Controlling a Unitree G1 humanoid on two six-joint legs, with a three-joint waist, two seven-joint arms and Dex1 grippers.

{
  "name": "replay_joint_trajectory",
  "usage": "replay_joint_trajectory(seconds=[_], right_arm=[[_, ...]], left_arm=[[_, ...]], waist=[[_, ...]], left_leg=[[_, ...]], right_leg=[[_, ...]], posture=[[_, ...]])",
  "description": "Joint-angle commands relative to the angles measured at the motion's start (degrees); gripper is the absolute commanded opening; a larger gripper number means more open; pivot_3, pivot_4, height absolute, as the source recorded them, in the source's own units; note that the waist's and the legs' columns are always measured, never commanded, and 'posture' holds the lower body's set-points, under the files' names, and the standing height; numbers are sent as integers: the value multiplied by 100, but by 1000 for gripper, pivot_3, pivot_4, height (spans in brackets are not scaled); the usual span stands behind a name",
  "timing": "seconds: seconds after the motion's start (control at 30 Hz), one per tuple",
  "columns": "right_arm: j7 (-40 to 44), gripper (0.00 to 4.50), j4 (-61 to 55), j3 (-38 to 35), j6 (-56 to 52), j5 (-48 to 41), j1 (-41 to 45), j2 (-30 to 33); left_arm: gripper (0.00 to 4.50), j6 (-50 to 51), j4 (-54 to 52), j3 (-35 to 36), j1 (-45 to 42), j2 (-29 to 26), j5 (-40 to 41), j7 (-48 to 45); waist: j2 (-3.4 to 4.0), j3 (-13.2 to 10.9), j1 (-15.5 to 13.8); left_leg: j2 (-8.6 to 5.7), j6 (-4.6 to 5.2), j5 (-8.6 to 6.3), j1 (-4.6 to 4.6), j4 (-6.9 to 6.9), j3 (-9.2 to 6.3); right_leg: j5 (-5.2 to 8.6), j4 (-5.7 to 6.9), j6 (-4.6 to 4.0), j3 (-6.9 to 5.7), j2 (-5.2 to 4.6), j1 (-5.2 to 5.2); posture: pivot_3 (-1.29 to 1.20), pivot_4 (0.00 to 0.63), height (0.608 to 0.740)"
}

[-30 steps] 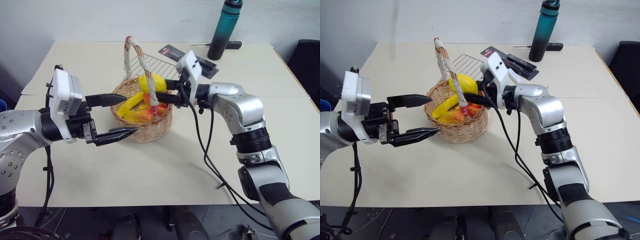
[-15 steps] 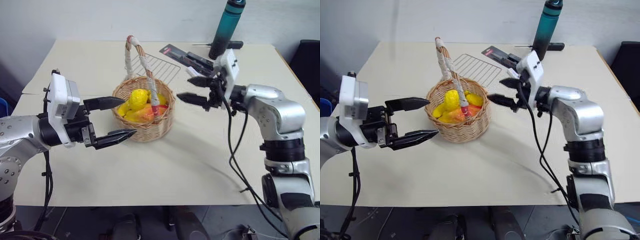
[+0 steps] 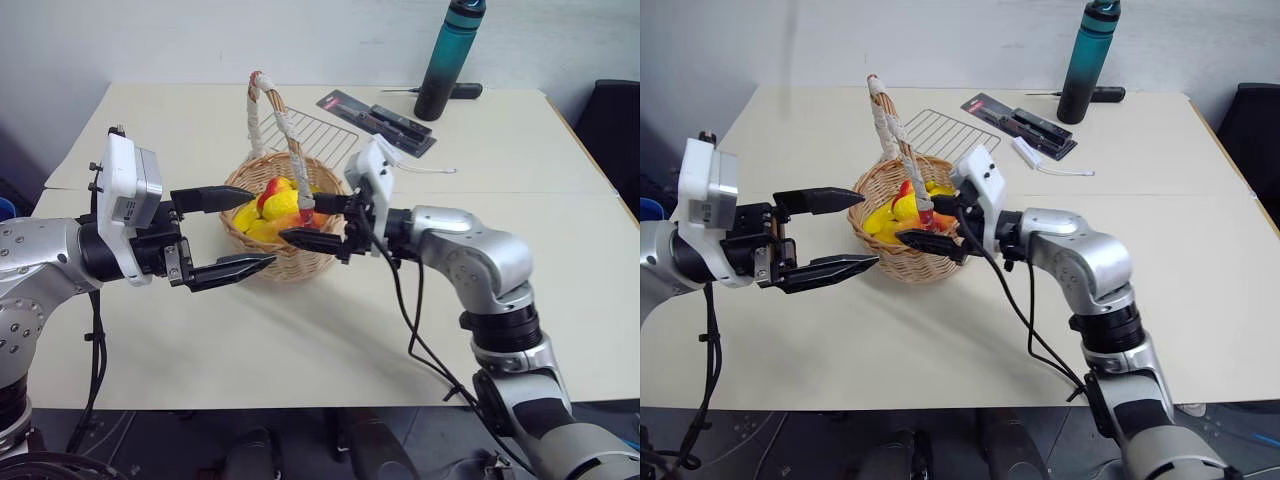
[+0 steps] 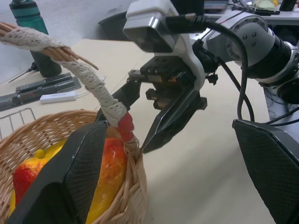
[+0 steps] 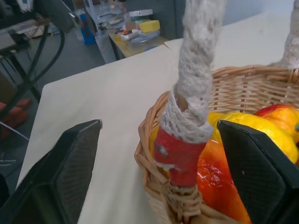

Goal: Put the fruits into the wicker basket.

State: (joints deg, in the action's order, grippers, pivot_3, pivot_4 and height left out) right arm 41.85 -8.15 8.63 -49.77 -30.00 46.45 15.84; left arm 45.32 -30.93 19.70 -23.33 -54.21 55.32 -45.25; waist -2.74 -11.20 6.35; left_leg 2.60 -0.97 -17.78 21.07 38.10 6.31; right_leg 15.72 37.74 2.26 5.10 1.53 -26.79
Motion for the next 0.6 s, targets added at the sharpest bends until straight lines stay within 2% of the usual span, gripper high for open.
replay_joint_trajectory(seconds=[0.03,0.1,0.17,0.3,0.47,0.6], right_arm=[[-68,2908,-113,28,259,111,96,-70],[-53,2353,-160,30,342,134,61,-75],[-29,1557,-190,33,397,162,25,-46],[102,280,-323,31,514,185,-110,107],[430,271,-545,-26,817,195,-349,474],[797,271,-952,-503,906,-201,-516,897]], left_arm=[[4500,-88,-86,114,-45,-73,11,5],[4500,-92,-95,127,-25,-70,8,12],[4500,-96,-96,122,-26,-61,5,23],[4500,-113,-90,99,-43,-41,-2,32],[4500,-168,-42,31,-80,-31,-43,-25],[4500,-237,27,-83,-147,10,-99,-102]], waist=[[0,0,1],[0,0,-2],[0,0,1],[0,0,-3],[0,0,-4],[-1,0,-25]], left_leg=[[1,0,0,2,0,0],[2,-1,-1,6,-2,0],[3,-1,-2,7,-3,0],[3,-2,-3,6,-3,-1],[3,-1,-3,6,-3,-1],[2,-1,-3,8,-3,-3]], right_leg=[[0,-2,0,-1,0,-1],[0,-7,0,-3,0,-2],[0,-11,0,-5,0,-2],[0,-11,0,-5,0,-2],[0,-11,0,-5,0,-2],[0,-13,1,-7,0,-2]], posture=[[0,150,740],[0,150,740],[0,150,740],[0,150,740],[0,150,740],[0,150,740]])
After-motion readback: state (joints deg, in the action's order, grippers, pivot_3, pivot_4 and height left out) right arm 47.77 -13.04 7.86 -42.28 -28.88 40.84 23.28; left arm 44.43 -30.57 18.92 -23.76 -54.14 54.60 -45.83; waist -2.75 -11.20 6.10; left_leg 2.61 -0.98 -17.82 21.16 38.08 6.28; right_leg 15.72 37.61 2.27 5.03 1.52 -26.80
